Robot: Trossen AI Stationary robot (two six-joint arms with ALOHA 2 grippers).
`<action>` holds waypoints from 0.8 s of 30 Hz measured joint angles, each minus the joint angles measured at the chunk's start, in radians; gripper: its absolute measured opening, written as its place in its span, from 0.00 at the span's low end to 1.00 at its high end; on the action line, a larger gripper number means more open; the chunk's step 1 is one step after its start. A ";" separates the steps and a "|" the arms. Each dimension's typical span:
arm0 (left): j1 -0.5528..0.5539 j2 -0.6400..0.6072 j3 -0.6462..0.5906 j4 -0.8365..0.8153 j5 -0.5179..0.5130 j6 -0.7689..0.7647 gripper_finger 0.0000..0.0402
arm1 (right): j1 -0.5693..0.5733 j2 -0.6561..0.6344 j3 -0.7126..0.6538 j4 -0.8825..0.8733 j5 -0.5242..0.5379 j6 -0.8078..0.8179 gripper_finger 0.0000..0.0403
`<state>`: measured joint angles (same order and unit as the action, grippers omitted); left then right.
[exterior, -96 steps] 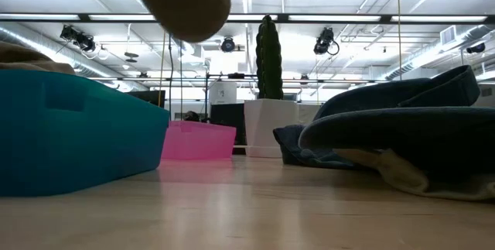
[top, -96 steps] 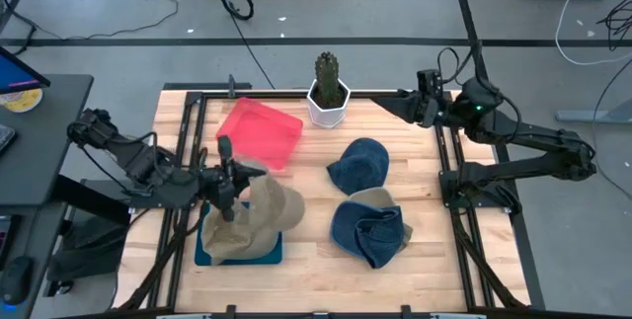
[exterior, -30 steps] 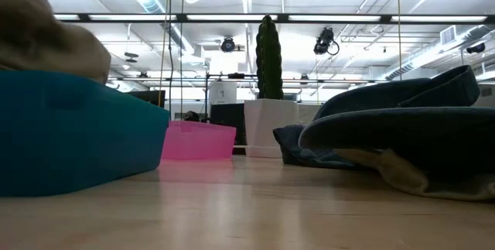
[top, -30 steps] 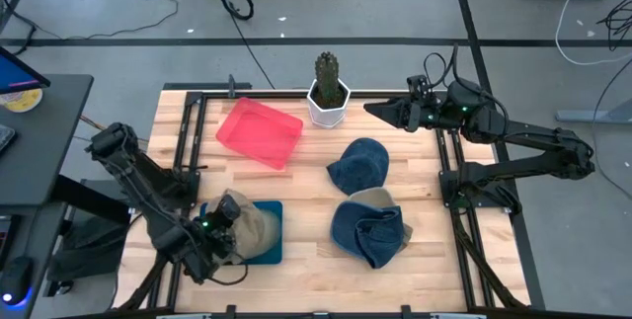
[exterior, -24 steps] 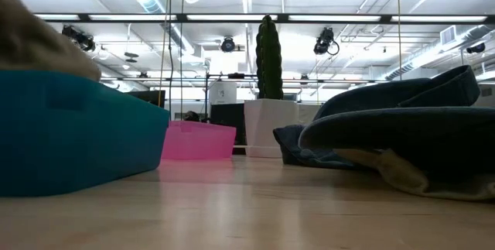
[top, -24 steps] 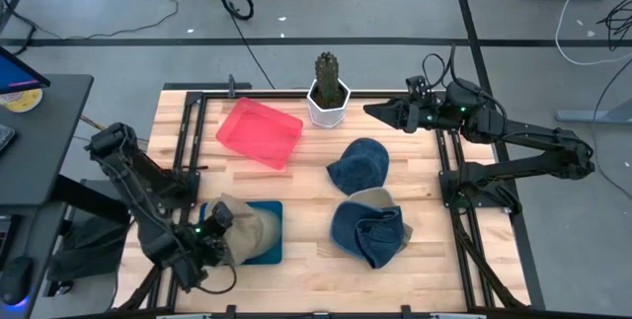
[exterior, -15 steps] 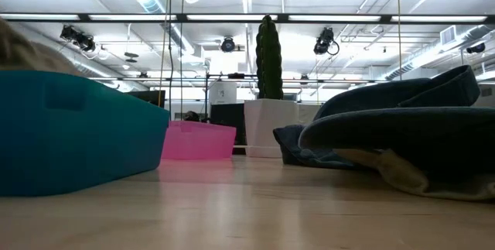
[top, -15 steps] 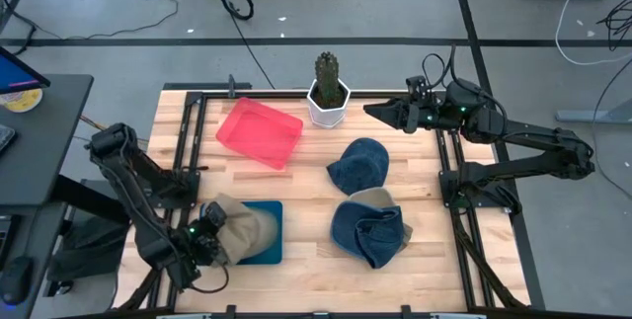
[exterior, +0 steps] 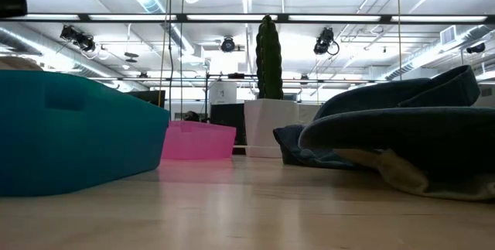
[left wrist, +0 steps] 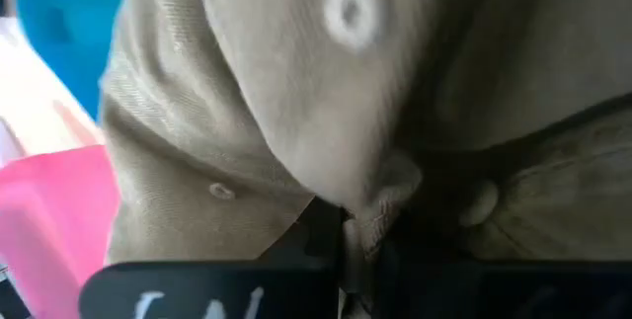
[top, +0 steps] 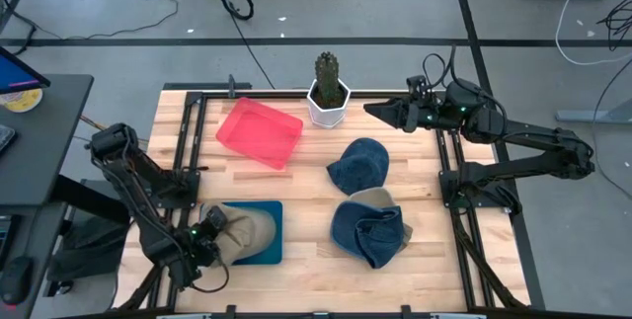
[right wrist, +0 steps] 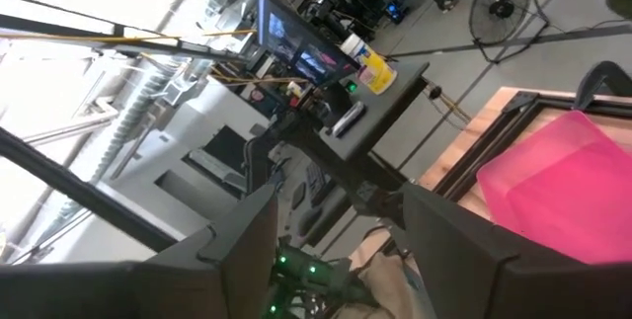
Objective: Pick & Place hat
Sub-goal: Put the top brown cap into the blue bin
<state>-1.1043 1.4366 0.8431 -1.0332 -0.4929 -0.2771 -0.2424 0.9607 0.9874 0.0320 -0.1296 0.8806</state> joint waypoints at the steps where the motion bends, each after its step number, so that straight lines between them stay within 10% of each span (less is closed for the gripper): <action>1: -0.001 0.000 -0.009 0.003 0.009 0.000 0.05 | 0.000 0.000 0.000 -0.002 0.006 0.000 0.55; 13: -0.004 0.000 -0.033 0.039 0.075 0.027 0.06 | 0.000 0.000 0.000 -0.016 0.010 -0.003 0.55; 24: 0.016 0.000 0.037 -0.114 0.072 -0.087 0.35 | 0.000 0.000 0.000 -0.043 0.010 -0.008 0.55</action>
<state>-1.0883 1.4368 0.8798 -1.1469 -0.4214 -0.3642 -0.2424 0.9611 0.9874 -0.0113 -0.1200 0.8726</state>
